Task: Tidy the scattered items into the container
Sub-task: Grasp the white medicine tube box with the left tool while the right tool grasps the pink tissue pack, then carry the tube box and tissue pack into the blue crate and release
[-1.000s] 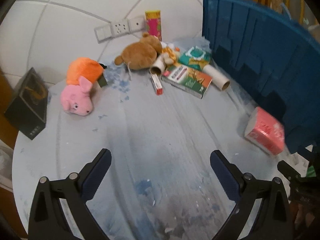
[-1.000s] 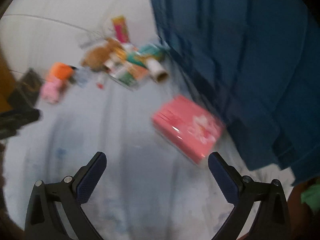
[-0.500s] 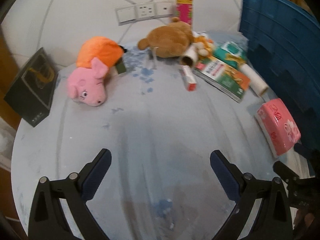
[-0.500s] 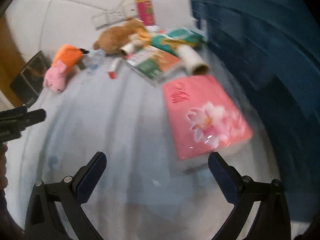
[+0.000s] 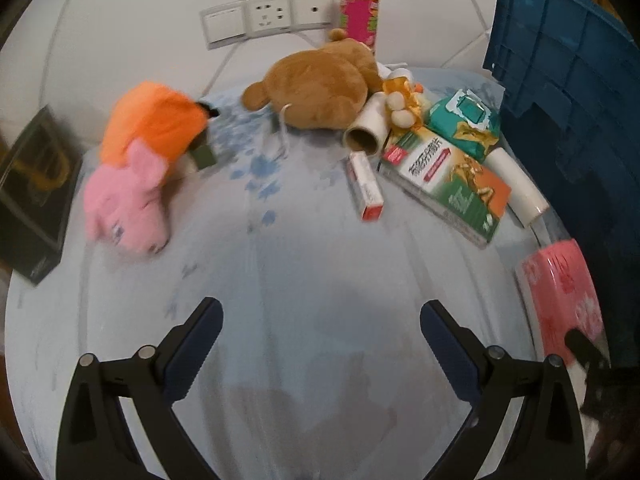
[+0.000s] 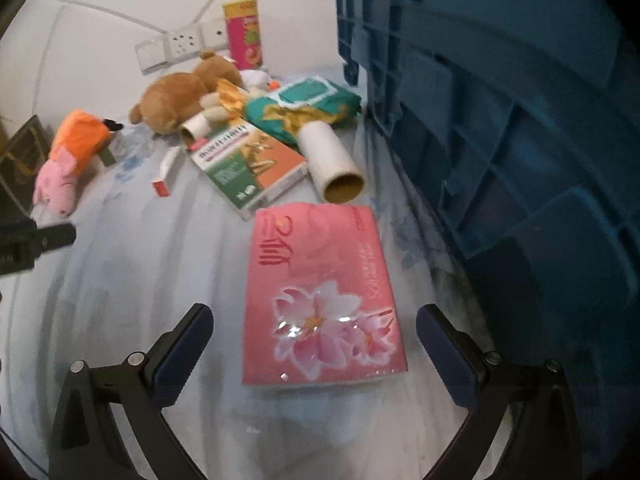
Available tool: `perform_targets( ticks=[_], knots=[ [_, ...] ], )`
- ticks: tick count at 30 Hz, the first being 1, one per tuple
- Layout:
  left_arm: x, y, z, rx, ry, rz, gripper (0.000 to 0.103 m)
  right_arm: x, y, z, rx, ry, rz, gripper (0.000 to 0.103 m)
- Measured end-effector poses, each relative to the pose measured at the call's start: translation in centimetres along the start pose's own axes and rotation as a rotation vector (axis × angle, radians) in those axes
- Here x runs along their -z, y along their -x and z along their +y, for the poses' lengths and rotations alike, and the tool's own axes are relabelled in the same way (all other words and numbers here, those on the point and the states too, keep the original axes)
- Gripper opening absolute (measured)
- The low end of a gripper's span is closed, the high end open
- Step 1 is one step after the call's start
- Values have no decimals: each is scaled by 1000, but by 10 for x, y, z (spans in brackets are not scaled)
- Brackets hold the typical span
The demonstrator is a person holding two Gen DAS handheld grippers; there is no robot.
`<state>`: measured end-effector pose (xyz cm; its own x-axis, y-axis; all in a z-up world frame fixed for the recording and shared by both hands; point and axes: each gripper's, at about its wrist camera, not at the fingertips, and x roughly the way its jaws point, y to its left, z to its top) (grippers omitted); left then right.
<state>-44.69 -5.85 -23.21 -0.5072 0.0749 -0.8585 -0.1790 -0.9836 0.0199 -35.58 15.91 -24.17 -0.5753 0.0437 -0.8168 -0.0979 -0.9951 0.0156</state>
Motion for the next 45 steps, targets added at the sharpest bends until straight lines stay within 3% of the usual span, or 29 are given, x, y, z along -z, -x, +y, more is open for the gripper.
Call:
perform_targets(
  ticks=[6,8,10,12,14,16,18,22,27,32,40,45],
  knots=[
    [-40,-52,-18,7,-36,-3,97,-10,-26,-11,-4,-50,9,103],
    [-51,-72,-26,7,-55,11,84,-14,-32,-14,-15,-70,6,103],
    [-59,-92,-32,11,-68,28,57,-18,-36,-15,-19,-81,6,98],
    [-64,-108,-32,32,-55,36,49,-21,-40,-14,-35,-84,11,89],
    [-66,-116,-32,45,-58,32,40,-25,-44,-12,-26,-78,17,89],
    [-66,-117,-33,53,-69,28,23,-28,-49,-11,-14,-70,25,89],
    [-60,-116,-34,48,-88,25,18,-29,-54,-9,-2,-65,36,88],
    [-42,-109,-30,54,-92,34,18,-28,-64,-6,25,-63,52,85],
    [-15,-71,-19,49,-88,5,18,-25,-52,0,19,-49,56,82],
    [8,-8,0,64,-69,-65,18,-25,-5,20,-8,-16,-17,82],
    [12,140,14,82,-54,-223,18,-46,132,57,-72,68,-220,82],
    [-2,218,-4,108,-53,-325,18,-73,238,48,-77,99,-375,82]
  ],
)
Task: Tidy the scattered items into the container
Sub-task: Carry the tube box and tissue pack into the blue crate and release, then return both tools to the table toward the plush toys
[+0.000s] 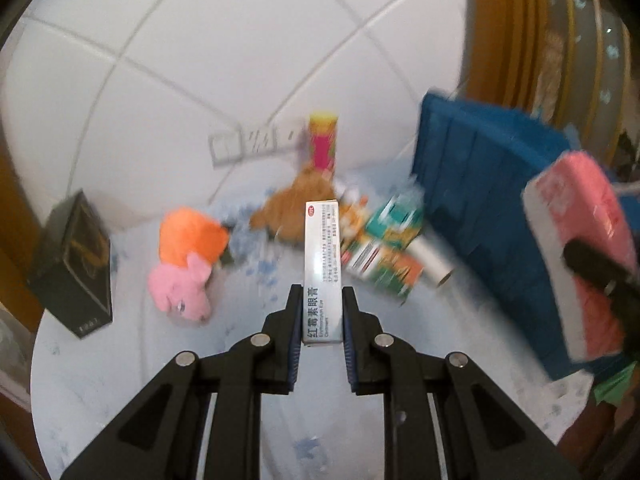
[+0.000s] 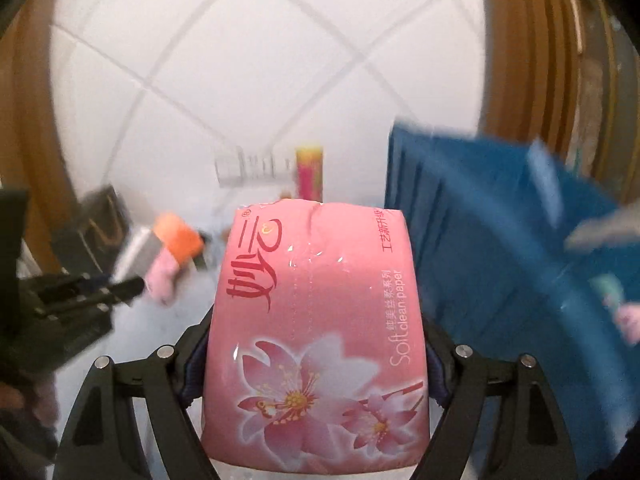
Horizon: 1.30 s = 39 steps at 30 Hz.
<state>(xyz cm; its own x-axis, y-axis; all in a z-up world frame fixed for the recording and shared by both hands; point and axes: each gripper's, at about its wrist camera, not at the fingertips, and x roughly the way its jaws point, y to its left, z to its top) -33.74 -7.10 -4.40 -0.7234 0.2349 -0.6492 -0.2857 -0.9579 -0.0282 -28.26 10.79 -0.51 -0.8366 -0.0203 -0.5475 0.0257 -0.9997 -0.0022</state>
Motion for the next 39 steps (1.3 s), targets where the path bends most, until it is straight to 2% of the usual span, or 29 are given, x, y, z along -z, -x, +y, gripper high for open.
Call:
perform_targets(
  ticks=[5,9,13,17,18,19,20,21,22,26,30,34,39],
  knots=[
    [-41,41,-58,45,-27,-98,18,-48,84,-46,55,1,-170,82],
    [-79,67,-136,109,-58,-195,18,-62,138,-109,110,-19,-266,83],
    [-108,79,-215,180,-99,-238,18,-60,165,-180,228,-23,-271,83],
    [-127,78,-285,231,-166,-224,18,-49,163,-242,321,-50,-212,84],
    [-129,75,-298,230,-185,-213,22,-45,160,-253,338,-52,-192,86],
    [-130,72,-309,223,-202,-202,44,-40,157,-264,349,-60,-178,91],
    [-130,69,-320,217,-220,-190,60,-36,154,-272,356,-69,-171,96],
    [-130,68,-328,202,-230,-195,93,-32,152,-279,361,-77,-167,103],
    [-128,70,-332,180,-232,-218,103,-29,150,-285,367,-85,-163,103],
    [-125,69,-332,138,-230,-231,103,-22,144,-295,357,-102,-159,103],
    [-116,68,-302,94,-193,-221,103,-18,142,-284,309,-87,-175,103],
    [-101,71,-246,27,-138,-216,103,-27,133,-245,242,-54,-207,103],
    [-68,70,-143,-75,-52,-172,103,-42,123,-166,138,0,-255,103]
  ],
)
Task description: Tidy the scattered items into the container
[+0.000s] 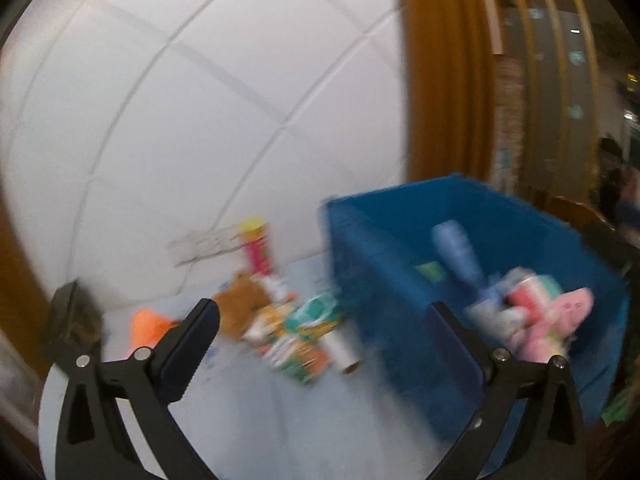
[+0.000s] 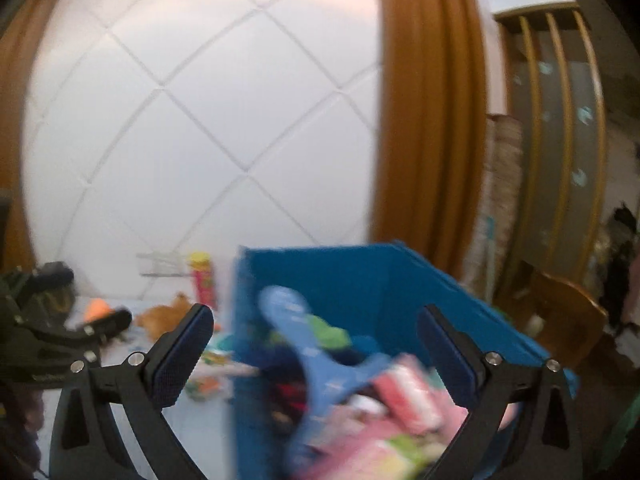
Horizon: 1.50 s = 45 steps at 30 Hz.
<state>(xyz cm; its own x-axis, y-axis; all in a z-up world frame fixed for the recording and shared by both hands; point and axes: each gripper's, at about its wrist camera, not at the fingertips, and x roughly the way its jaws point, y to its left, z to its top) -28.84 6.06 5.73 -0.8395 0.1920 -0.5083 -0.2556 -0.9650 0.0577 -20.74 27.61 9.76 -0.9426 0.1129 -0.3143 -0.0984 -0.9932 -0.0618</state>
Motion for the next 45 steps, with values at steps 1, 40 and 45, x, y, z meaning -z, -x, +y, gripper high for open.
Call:
perform_targets(
  ticks=[1,40,45],
  knots=[
    [9,-1,22,-26,13,14,103,-2,-1,19,-27,1,-8,103],
    [157,-326,353,-241,179,527,103,107,-452,355,-229,28,636,103],
    [172,-362,361,-233,194,560,103,127,-500,378,-202,39,675,103]
  ],
)
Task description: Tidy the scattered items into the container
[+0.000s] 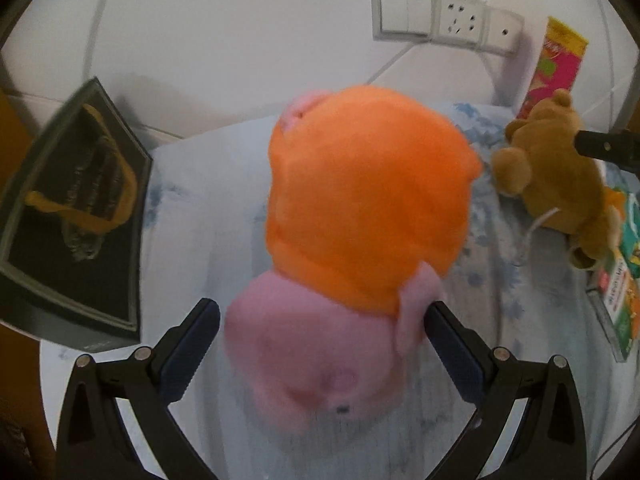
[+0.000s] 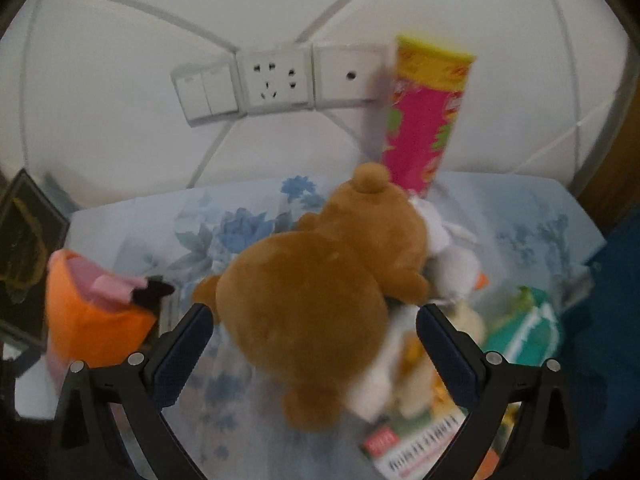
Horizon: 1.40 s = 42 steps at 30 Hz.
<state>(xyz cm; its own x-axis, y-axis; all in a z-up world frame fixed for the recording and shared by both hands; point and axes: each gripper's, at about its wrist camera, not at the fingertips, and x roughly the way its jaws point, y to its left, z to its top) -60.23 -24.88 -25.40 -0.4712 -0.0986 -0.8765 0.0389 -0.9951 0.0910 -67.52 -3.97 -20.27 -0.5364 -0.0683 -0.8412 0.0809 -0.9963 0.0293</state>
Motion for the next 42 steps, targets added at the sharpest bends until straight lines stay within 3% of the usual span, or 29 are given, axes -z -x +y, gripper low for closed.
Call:
perform_targets(
  ticks=[3,8,14,18,20,22,25,29,32,33,34,36,42],
  knots=[
    [-4,-8,-3,11,-6,-17,103,-3,-26,7,30,15,26,103],
    [-8,-19,-14,7,-30,-23,103,-2,-47,15,5,51,15,103],
    [6,5,-15,17,-9,-63,80,10,-40,13,-20,98,78,101],
    [25,38,-10,40,24,-78,61,37,-13,11,-81,123,88,85],
    [40,51,-8,55,39,-61,58,54,4,10,-125,125,101,73],
    [55,58,-7,52,38,-41,54,70,19,8,-135,133,114,50],
    [77,63,-2,55,67,10,54,94,35,-1,-184,105,159,31],
    [106,77,13,85,118,46,53,118,62,-9,-228,83,166,33],
    [113,89,19,69,132,44,59,121,81,-17,-227,49,129,63],
    [113,93,22,63,141,39,67,120,85,-19,-224,42,116,81],
    [113,96,24,59,151,30,75,118,88,-20,-221,36,103,91],
    [109,98,29,49,168,14,81,113,91,-20,-223,27,84,91],
    [102,86,38,36,183,12,81,100,76,-18,-219,21,66,92]
  ],
)
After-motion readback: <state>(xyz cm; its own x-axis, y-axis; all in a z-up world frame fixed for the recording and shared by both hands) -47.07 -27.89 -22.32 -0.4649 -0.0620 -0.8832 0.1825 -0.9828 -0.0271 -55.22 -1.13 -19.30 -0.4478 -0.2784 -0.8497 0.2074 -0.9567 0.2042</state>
